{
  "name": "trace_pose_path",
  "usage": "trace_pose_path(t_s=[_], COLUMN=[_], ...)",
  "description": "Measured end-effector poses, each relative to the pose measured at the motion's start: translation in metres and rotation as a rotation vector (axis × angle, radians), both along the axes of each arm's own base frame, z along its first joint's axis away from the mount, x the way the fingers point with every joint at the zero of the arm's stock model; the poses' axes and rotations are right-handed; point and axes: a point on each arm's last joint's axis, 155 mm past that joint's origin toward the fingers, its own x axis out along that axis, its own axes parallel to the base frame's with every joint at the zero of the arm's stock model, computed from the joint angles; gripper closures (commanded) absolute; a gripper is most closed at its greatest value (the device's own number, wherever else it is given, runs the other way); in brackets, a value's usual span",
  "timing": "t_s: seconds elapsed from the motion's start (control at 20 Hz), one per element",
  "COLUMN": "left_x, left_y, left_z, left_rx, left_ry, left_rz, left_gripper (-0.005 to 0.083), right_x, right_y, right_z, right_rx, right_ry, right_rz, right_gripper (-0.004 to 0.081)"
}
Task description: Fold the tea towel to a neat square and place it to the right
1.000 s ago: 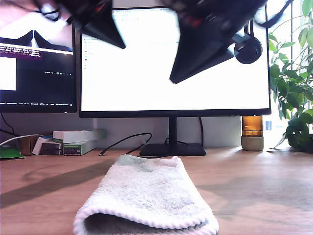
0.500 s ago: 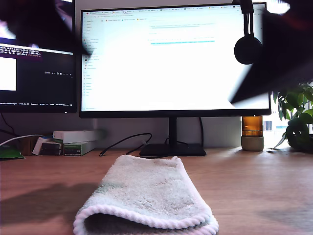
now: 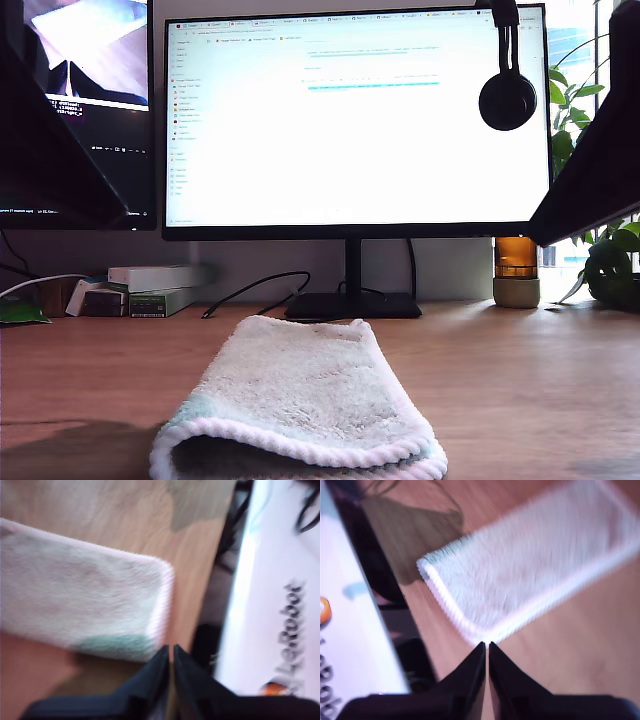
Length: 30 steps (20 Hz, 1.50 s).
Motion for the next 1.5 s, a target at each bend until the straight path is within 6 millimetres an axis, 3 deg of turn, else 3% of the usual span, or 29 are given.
trace_pose_path(t_s=[0.05,0.15,0.35,0.5,0.75,1.4,1.5], left_x=[0.002,0.004,0.006,0.019,0.038,0.028,0.023], left_y=[0.002,0.002,0.005,0.012,-0.006,-0.021,-0.022], left_z=[-0.003,-0.011,-0.045,-0.071,-0.062,-0.089,-0.094], left_rx=[0.033,0.094,0.257,0.393,0.384,0.383,0.377], left_ry=[-0.048,-0.132,-0.196,-0.239,-0.418,-0.425,-0.403], left_rz=[-0.041,-0.141,-0.303,-0.357,-0.459,-0.649,-0.666], left_gripper=[0.0468,0.0411,0.041,0.0411,0.0411,0.0415,0.0457], right_x=[0.001,-0.001,-0.008,0.0,0.007,0.013,0.014], right_y=[0.002,0.004,0.01,0.018,0.023,0.023,0.023], right_z=[0.002,-0.004,-0.037,-0.049,-0.046,-0.045,-0.045], right_rx=[-0.033,-0.123,-0.29,-0.319,-0.31,-0.313,-0.311], right_ry=[-0.071,-0.188,-0.273,-0.274,-0.301,-0.308,-0.307], right_rz=[0.066,0.217,0.469,0.482,0.469,0.435,0.432], right_gripper=[0.0644,0.0464,0.0378,0.0376,0.0377,0.0383,0.0383])
